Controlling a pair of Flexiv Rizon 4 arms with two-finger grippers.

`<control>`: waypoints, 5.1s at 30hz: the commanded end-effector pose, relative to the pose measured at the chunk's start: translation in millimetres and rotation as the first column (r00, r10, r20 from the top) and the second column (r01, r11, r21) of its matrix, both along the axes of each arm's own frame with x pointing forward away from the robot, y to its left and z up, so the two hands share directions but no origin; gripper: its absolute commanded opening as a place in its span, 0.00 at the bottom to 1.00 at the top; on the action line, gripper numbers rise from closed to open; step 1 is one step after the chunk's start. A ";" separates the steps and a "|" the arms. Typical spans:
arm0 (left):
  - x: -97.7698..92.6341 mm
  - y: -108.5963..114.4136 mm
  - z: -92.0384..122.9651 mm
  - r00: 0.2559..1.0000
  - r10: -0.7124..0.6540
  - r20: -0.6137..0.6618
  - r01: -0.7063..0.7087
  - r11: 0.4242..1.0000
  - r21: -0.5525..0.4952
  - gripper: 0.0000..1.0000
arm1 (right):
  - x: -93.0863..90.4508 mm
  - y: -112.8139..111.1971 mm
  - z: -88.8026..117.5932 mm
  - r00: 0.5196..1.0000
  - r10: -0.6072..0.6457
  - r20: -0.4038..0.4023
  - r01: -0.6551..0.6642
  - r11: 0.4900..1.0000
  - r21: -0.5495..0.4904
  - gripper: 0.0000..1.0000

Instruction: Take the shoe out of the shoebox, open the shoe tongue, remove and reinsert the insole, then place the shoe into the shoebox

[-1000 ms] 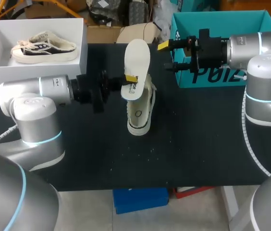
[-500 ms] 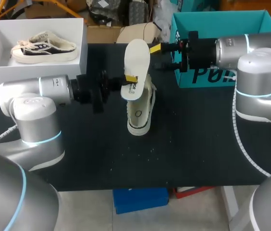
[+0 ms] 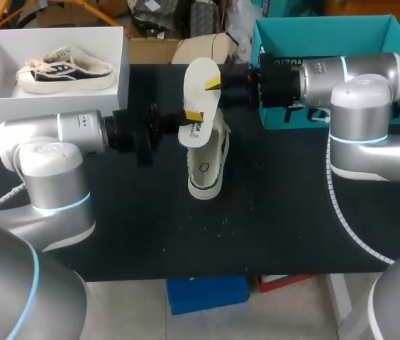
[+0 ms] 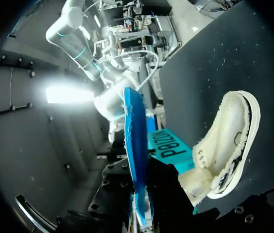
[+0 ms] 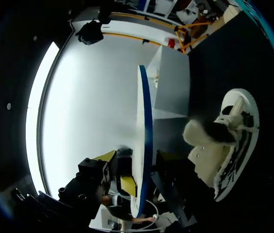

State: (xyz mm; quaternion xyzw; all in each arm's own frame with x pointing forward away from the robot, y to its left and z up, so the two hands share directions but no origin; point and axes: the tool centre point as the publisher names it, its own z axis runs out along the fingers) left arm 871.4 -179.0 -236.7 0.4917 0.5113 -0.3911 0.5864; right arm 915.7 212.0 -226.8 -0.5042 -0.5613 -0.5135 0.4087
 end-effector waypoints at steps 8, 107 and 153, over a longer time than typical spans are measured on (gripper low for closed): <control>-0.7 -1.1 0.3 1.000 0.003 0.001 -0.003 1.000 0.004 0.00 | 3.0 6.6 -9.4 1.000 -0.015 -0.006 0.015 1.000 -0.011 0.00; -21.9 8.6 81.4 0.989 0.048 -0.142 0.129 0.214 0.968 1.00 | 3.0 6.6 -9.4 1.000 -0.015 -0.006 0.015 1.000 -0.011 0.00; 178.0 -23.2 70.1 0.992 -0.007 -0.123 0.123 0.182 0.976 1.00 | 3.0 6.6 -9.4 1.000 -0.015 -0.006 0.015 1.000 -0.011 0.00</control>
